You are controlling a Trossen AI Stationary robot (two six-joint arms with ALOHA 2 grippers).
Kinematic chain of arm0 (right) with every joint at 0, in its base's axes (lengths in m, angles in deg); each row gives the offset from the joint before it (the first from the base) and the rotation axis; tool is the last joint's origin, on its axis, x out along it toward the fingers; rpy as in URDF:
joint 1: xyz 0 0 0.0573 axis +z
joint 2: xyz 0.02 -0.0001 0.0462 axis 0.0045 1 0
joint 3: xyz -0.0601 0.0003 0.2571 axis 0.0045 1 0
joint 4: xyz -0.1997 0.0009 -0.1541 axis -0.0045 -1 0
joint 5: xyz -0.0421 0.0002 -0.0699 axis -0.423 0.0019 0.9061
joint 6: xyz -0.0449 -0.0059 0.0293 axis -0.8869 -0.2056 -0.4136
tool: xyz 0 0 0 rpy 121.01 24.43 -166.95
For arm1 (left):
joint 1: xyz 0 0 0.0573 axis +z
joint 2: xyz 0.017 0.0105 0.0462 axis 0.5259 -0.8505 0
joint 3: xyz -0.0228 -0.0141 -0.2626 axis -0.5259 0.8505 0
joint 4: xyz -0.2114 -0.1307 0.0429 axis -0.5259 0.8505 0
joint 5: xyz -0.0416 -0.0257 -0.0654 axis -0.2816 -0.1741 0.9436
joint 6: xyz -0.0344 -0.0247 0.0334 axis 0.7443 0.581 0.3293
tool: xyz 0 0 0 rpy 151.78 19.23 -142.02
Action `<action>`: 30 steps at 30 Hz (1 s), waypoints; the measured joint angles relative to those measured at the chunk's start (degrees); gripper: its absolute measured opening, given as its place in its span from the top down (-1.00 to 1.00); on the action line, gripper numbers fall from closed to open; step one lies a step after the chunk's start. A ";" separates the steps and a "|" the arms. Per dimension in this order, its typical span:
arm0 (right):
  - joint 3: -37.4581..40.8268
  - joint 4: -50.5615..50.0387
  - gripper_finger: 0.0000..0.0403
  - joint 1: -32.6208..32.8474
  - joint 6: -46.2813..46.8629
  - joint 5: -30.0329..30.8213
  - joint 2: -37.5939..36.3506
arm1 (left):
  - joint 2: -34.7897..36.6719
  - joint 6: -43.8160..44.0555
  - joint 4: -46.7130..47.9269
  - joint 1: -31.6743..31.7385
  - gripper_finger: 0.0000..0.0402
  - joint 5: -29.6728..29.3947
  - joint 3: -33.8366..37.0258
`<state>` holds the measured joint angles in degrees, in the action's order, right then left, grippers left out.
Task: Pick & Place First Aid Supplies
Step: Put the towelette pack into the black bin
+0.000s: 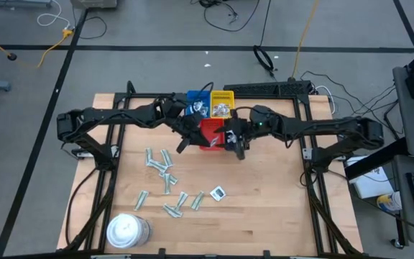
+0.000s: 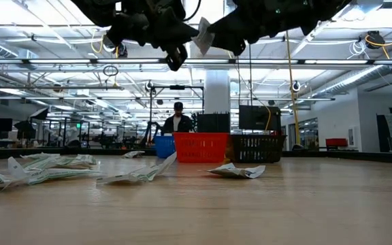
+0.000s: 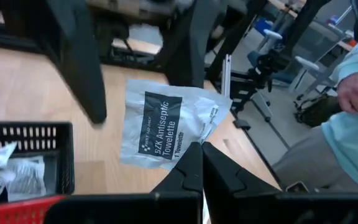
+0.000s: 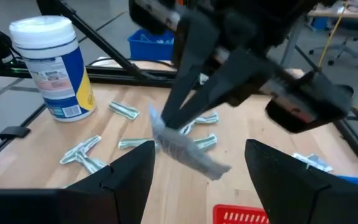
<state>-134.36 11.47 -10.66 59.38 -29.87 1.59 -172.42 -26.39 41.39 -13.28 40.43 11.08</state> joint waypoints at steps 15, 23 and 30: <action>0.00 -0.40 0.95 1.25 2.88 1.28 1.10 | 0.04 5.69 -1.07 -0.21 0.99 -3.30 -0.02; 0.02 -8.39 0.99 -1.20 6.68 1.13 0.44 | 0.04 17.47 7.28 1.15 0.72 -17.13 -0.02; -3.21 -24.08 0.99 -5.72 6.46 3.13 0.48 | 0.04 19.15 13.82 1.51 0.44 -23.36 -0.02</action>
<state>-137.57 -12.61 -16.38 65.84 -26.74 2.07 -172.38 -7.24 55.21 -11.76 17.07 11.05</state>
